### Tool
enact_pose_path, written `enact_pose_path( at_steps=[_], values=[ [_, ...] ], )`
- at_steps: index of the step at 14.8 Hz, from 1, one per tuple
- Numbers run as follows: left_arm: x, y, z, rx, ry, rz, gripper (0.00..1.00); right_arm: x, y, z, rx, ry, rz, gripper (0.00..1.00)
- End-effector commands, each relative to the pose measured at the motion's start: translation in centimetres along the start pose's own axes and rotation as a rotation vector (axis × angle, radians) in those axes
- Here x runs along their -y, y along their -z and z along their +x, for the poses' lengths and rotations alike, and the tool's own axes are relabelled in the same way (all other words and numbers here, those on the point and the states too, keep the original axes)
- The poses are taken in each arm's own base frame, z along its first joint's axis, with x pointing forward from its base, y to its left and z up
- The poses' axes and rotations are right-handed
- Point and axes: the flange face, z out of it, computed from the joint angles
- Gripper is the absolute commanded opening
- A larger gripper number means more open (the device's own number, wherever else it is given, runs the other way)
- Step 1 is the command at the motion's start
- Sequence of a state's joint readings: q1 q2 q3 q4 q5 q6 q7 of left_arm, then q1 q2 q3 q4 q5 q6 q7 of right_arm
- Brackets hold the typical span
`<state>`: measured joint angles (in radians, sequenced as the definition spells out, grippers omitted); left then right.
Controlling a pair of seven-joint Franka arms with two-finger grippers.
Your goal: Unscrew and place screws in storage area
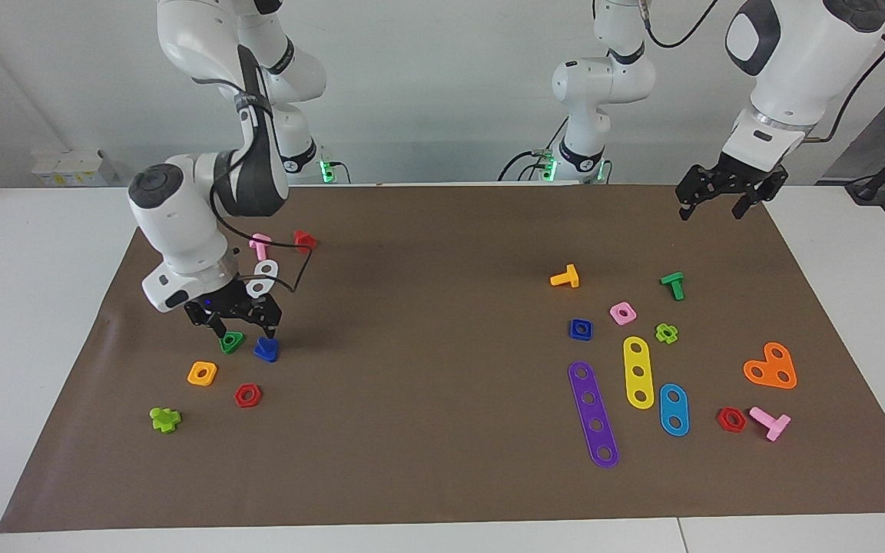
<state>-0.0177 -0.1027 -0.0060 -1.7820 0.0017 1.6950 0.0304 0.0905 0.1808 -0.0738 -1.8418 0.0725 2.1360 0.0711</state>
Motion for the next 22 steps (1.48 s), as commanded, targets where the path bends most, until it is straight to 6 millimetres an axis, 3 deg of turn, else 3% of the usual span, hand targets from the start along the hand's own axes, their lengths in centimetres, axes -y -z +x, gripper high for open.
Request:
enact_pose_path(
  at_steps=[1,3,5,8,10,22],
  values=[
    [0.3,0.3,-0.7,-0.006,0.003,-0.005,1.00,-2.0,7.6,-0.7,-0.009,-0.037,0.009,1.00],
    [0.3,0.3,-0.7,-0.006,0.003,-0.005,1.00,-2.9,12.1,-1.9,0.009,-0.056,0.011,1.00],
    [0.3,0.3,-0.7,-0.006,0.003,-0.005,1.00,-3.7,15.4,-2.9,0.017,-0.064,-0.029,1.00],
    [0.3,0.3,-0.7,-0.006,0.003,-0.005,1.00,-3.9,19.6,-4.6,0.036,-0.055,-0.076,1.00],
    [0.3,0.3,-0.7,-0.006,0.003,-0.005,1.00,-3.8,20.9,-5.5,0.032,-0.053,-0.071,1.00],
    [0.3,0.3,-0.7,-0.006,0.003,-0.005,1.00,-4.1,20.6,-6.3,0.063,-0.046,-0.069,1.00]
  ],
)
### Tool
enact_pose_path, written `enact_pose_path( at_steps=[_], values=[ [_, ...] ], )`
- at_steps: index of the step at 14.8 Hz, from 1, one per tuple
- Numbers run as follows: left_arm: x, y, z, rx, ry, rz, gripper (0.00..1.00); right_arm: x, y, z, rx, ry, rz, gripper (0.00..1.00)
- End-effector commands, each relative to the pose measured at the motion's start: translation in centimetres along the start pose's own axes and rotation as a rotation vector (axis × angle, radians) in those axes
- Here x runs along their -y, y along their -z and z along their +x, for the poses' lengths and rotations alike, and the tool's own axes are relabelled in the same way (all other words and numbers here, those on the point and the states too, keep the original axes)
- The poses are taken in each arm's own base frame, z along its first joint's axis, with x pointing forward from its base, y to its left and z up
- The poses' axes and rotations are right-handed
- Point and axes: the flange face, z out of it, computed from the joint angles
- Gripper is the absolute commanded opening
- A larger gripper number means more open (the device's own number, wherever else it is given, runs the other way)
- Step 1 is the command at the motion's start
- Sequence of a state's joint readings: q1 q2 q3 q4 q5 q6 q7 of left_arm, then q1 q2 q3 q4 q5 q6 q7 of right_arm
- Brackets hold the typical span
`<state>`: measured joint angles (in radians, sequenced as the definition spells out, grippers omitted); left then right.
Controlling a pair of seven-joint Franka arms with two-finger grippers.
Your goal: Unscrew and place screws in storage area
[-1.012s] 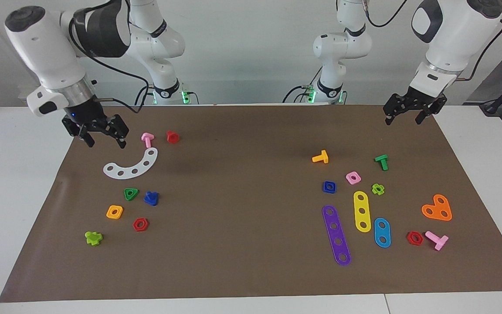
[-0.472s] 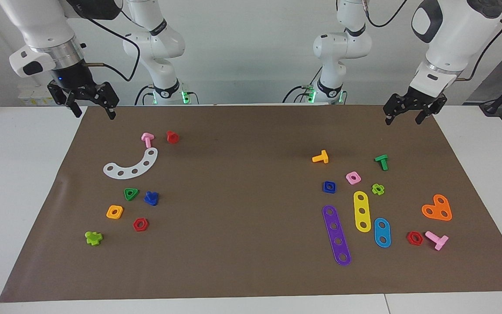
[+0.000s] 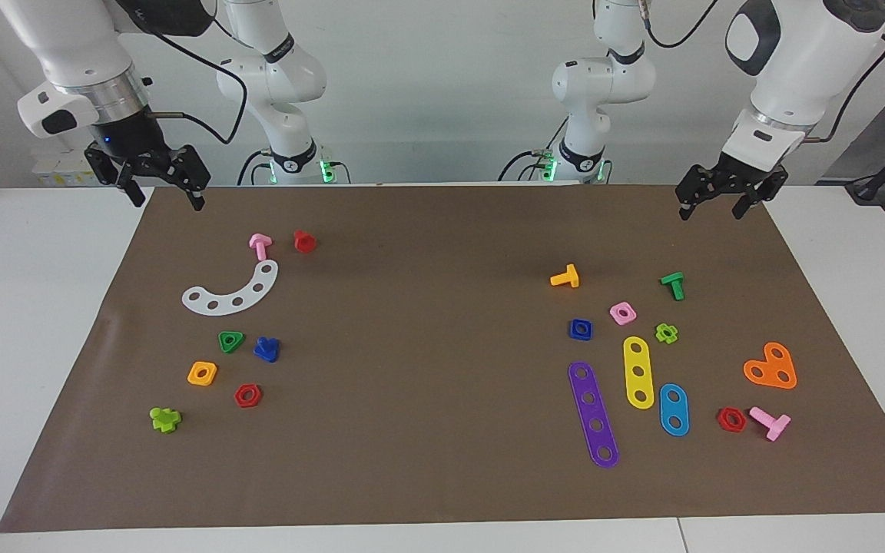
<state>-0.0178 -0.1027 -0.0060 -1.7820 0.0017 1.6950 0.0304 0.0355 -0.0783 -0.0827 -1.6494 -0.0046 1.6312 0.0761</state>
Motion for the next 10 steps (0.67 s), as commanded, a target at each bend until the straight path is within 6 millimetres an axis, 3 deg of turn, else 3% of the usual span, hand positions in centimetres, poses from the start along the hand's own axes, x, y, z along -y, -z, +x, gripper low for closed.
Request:
enact_pose_path(
  at_steps=[1,10],
  values=[
    [0.26,0.33,-0.71,-0.006,0.003,-0.005,1.00,-0.21,-0.05,-0.59,0.022,-0.011,-0.013,1.00],
    [0.26,0.32,-0.72,-0.004,0.003,-0.005,1.00,-0.69,-0.05,-0.83,0.036,-0.014,-0.009,1.00]
  ],
)
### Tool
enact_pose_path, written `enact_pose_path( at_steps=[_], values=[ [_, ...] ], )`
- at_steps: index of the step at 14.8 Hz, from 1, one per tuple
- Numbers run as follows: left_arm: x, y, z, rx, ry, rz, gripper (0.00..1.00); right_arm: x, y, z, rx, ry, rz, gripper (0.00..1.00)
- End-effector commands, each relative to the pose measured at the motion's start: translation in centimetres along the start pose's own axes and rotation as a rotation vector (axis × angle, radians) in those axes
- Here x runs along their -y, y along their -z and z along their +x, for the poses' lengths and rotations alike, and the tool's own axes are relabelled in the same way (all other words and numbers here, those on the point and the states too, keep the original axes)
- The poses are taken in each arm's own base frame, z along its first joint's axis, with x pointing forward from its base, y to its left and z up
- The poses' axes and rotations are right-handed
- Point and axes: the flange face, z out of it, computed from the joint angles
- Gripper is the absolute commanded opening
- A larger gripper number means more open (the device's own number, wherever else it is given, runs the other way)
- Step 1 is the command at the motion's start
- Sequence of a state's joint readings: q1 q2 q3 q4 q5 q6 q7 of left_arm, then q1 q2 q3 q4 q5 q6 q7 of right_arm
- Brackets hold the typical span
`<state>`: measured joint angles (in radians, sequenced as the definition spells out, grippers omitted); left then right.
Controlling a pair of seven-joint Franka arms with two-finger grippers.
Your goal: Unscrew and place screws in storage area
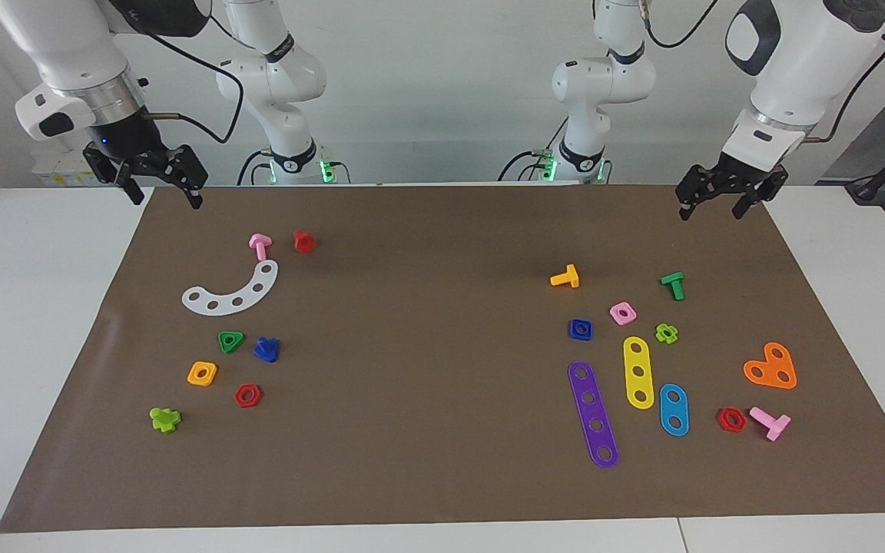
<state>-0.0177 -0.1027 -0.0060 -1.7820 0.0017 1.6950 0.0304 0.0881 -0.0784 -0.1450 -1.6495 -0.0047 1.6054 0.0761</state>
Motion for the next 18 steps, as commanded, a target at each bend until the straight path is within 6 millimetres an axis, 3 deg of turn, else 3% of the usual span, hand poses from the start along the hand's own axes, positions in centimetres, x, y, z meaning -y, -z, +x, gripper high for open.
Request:
enact_pose_path(
  at_steps=[1,18],
  values=[
    [0.3,0.3,-0.7,-0.006,0.003,-0.005,1.00,0.0,0.1,-0.7,0.014,-0.005,-0.012,1.00],
    [0.3,0.3,-0.7,-0.006,0.003,-0.005,1.00,1.2,1.0,-1.4,0.066,0.060,-0.028,1.00]
  ],
)
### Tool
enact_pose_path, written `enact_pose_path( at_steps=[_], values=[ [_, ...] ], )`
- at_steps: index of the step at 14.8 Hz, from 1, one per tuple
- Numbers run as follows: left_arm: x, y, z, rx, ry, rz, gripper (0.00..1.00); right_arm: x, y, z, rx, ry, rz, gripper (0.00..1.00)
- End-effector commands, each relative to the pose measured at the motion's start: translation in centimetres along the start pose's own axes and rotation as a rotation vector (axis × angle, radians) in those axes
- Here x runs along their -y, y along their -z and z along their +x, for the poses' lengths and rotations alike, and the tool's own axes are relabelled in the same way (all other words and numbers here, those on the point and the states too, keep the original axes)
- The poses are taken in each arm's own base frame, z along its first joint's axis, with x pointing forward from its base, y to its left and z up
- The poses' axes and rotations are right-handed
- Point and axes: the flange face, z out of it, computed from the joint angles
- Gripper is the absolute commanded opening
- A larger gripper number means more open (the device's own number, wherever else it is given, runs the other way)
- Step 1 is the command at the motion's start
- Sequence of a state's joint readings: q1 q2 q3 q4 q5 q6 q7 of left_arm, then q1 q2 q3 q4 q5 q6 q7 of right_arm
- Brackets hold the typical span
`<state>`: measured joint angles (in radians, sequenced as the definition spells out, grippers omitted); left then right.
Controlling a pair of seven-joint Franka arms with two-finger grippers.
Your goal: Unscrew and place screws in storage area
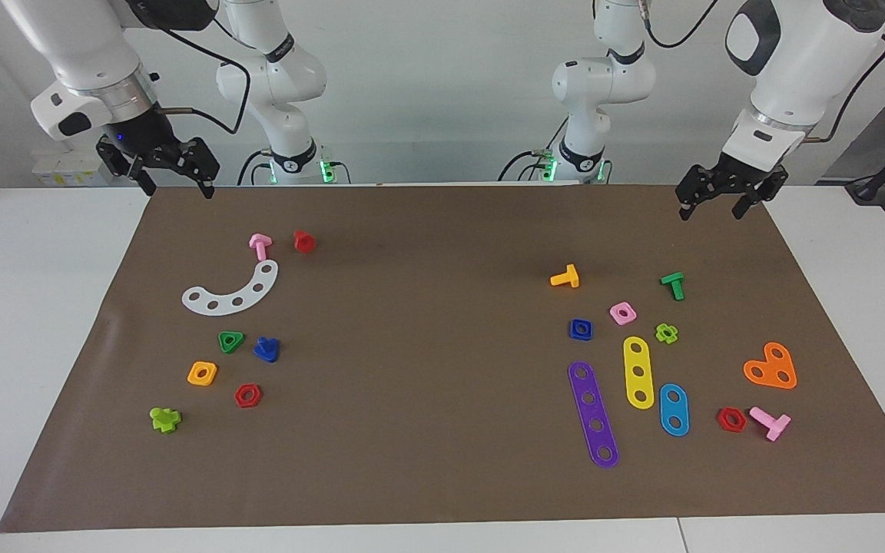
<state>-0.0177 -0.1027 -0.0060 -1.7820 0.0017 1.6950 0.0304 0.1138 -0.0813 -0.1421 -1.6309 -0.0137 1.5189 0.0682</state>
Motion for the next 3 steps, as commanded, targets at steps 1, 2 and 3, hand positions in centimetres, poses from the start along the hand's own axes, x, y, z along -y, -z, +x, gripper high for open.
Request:
enact_pose_path(
  at_steps=[1,2,3],
  values=[
    [0.26,0.33,-0.71,-0.006,0.003,-0.005,1.00,-0.06,0.74,-0.39,-0.001,0.022,-0.016,1.00],
    [0.25,0.41,-0.74,-0.007,0.003,-0.005,1.00,-0.03,0.80,-0.31,-0.009,0.019,-0.014,1.00],
    [0.18,0.38,-0.73,-0.004,0.001,-0.005,1.00,-0.11,0.87,-0.23,-0.016,0.017,-0.014,1.00]
  ],
)
